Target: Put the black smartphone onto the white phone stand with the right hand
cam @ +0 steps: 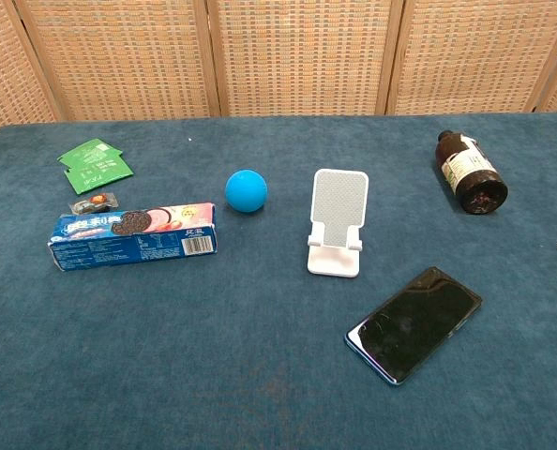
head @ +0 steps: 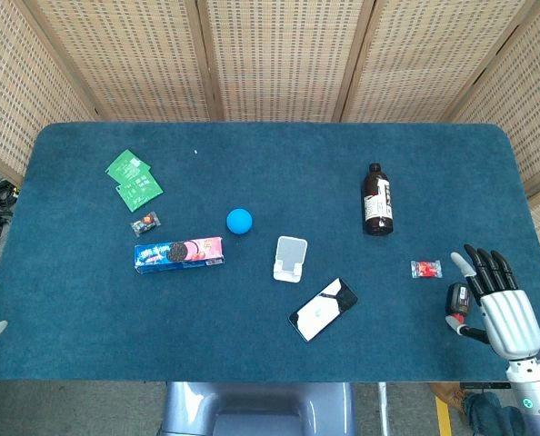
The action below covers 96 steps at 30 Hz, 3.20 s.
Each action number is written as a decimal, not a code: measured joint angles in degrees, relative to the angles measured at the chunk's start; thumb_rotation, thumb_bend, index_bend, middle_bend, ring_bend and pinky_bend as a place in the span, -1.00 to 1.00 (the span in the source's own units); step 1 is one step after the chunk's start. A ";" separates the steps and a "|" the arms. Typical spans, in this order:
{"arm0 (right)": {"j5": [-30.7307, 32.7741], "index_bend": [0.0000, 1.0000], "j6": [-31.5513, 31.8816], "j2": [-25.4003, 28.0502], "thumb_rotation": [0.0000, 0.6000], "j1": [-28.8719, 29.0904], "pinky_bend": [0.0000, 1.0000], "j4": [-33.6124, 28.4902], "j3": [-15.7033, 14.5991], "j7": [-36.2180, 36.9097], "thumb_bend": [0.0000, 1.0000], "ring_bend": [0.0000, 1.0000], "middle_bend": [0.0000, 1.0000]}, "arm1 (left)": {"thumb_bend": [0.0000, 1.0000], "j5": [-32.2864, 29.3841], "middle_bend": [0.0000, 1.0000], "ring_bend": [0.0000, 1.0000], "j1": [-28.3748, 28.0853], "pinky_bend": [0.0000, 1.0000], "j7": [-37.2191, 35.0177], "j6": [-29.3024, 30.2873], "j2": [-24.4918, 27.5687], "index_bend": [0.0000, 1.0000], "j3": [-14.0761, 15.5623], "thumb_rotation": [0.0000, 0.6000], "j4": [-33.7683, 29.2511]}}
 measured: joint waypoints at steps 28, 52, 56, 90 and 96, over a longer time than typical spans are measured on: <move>-16.95 -0.56 -29.62 -8.63 1.00 21.94 -0.47 0.79 -1.22 -8.40 -1.00 -0.54 -0.42 | -1.00 -5.30 -1.00 -1.00 -3.55 -1.00 2.82 -7.20 -1.54 -1.00 -1.58 1.00 0.71; -6.37 -0.57 -44.77 -15.64 1.00 28.29 -0.47 -0.22 1.34 -25.82 -1.00 -0.50 -0.42 | -1.00 -6.57 -1.00 -1.00 -4.51 -1.00 3.82 -8.91 -2.02 -1.00 -1.64 1.00 0.72; -5.11 -0.52 -45.65 -16.13 1.00 28.73 -0.47 -0.42 1.56 -27.52 -0.97 -0.47 -0.38 | -1.00 -6.72 -1.00 -1.00 -4.55 -1.00 3.63 -8.98 -2.01 -1.00 -1.70 1.00 0.85; -12.66 0.04 -31.80 -2.95 1.00 31.29 -0.30 -6.15 7.06 -43.59 -0.56 0.01 0.15 | -1.00 -8.24 -1.00 -1.00 -5.32 -1.00 3.17 -10.48 -1.98 -1.00 -2.01 1.00 1.08; -13.52 0.04 -34.89 -4.53 1.00 34.27 -0.30 -5.13 9.33 -52.46 -0.56 0.02 0.13 | -1.00 -9.27 -1.00 -1.00 -5.67 -1.00 3.19 -11.39 -2.09 -1.00 -2.23 1.00 1.42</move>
